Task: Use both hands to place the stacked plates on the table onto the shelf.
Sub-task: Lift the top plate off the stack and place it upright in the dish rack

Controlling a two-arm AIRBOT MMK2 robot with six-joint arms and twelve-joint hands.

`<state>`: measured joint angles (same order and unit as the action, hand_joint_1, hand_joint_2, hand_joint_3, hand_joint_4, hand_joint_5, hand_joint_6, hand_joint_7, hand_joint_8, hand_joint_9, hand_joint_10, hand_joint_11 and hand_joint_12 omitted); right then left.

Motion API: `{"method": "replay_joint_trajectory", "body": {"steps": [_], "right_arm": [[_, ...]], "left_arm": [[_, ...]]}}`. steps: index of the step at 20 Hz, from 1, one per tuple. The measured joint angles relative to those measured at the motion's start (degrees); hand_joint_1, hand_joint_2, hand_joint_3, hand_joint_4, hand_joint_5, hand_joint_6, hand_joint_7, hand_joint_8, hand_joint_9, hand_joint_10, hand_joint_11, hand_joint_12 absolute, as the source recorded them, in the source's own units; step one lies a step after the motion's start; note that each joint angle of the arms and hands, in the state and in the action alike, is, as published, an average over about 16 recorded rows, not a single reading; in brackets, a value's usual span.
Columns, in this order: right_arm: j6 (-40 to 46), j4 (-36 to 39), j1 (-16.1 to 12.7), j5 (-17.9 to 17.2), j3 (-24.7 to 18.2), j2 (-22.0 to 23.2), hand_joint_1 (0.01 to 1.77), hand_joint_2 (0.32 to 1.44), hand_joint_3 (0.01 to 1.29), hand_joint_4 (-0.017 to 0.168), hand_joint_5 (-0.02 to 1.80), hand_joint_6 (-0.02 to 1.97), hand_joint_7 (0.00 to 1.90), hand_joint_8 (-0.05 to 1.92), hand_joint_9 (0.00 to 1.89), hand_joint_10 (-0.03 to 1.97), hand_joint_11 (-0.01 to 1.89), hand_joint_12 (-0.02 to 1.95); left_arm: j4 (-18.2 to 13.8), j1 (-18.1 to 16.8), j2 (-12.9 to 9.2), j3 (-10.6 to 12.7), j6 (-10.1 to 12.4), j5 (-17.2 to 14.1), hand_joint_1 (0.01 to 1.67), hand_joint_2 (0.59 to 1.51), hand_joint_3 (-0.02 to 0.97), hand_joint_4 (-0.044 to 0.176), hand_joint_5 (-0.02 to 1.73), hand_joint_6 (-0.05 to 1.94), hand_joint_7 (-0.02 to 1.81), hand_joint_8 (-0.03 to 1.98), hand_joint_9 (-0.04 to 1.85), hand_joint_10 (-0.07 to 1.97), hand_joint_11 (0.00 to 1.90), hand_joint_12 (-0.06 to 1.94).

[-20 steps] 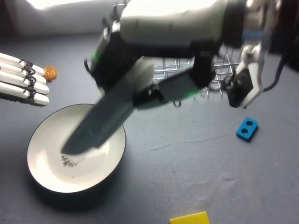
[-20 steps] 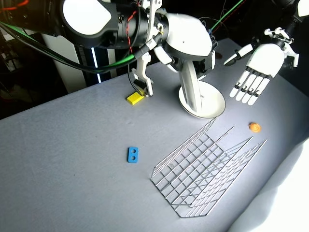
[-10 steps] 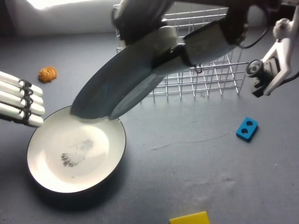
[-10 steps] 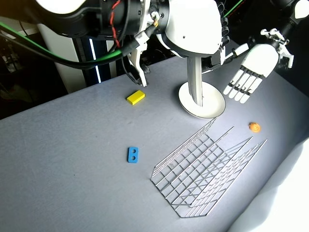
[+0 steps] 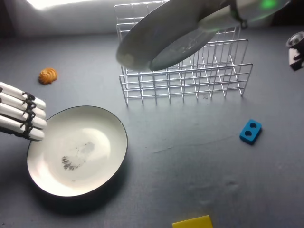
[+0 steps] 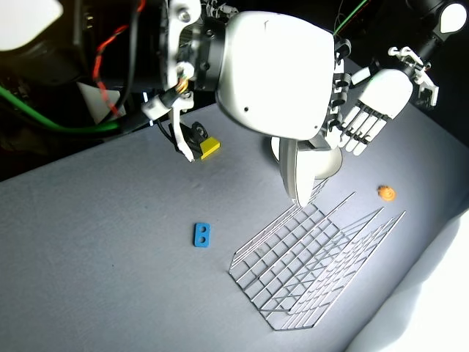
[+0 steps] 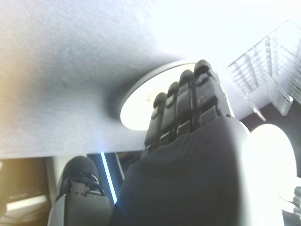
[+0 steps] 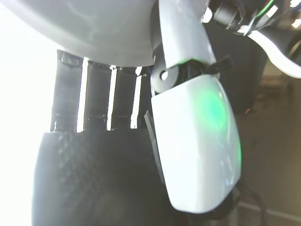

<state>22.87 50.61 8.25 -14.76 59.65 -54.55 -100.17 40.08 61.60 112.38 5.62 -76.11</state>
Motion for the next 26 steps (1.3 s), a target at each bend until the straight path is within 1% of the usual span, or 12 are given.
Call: {"method": "replay_joint_trajectory", "body": {"steps": [6, 11, 16, 21, 26], "right_arm": [[0.4, -1.4, -0.4, 1.1, 4.0, 0.4, 1.37, 1.0, 0.01, -0.008, 0.91, 0.91, 1.06, 0.81, 1.02, 1.07, 0.82, 1.22], [0.5, -2.4, -0.5, 3.3, 7.5, -0.8, 1.37, 1.0, 0.01, -0.008, 0.9, 0.91, 1.06, 0.81, 1.02, 1.06, 0.83, 1.22], [0.6, -3.9, -0.6, 6.6, 11.6, -3.6, 1.37, 1.0, 0.01, -0.008, 0.9, 0.91, 1.06, 0.82, 1.01, 1.07, 0.82, 1.23], [0.6, -5.4, -0.5, 10.0, 16.1, -7.6, 1.37, 1.0, 0.01, -0.008, 0.89, 0.91, 1.06, 0.82, 1.01, 1.08, 0.81, 1.24], [0.7, -6.5, 0.4, 12.7, 19.8, -11.2, 1.37, 1.0, 0.01, -0.008, 0.88, 0.91, 1.06, 0.82, 1.01, 1.09, 0.8, 1.25]], "left_arm": [[-0.2, 0.6, 0.0, -0.8, -0.6, 0.2, 0.01, 1.084, 0.021, 0.001, 0.02, 0.01, 0.01, -0.01, 0.02, 0.01, 0.01, 0.01], [-0.4, 0.8, 0.1, -1.4, -0.9, 0.2, 0.01, 1.084, 0.021, 0.001, 0.02, 0.01, 0.01, -0.01, 0.02, 0.01, 0.01, 0.01], [-0.6, 1.0, 0.1, -2.1, -1.0, 0.3, 0.01, 1.081, 0.021, 0.001, 0.02, 0.01, 0.02, -0.01, 0.02, 0.01, 0.01, 0.01], [-0.9, 1.1, 0.2, -2.6, -1.2, 0.5, 0.01, 1.081, 0.021, 0.001, 0.02, 0.01, 0.02, -0.01, 0.02, 0.01, 0.02, 0.01], [-1.0, 1.4, 0.3, -2.7, -1.4, 0.8, 0.01, 1.081, 0.021, 0.001, 0.02, 0.01, 0.02, -0.01, 0.02, 0.01, 0.02, 0.01]]}}
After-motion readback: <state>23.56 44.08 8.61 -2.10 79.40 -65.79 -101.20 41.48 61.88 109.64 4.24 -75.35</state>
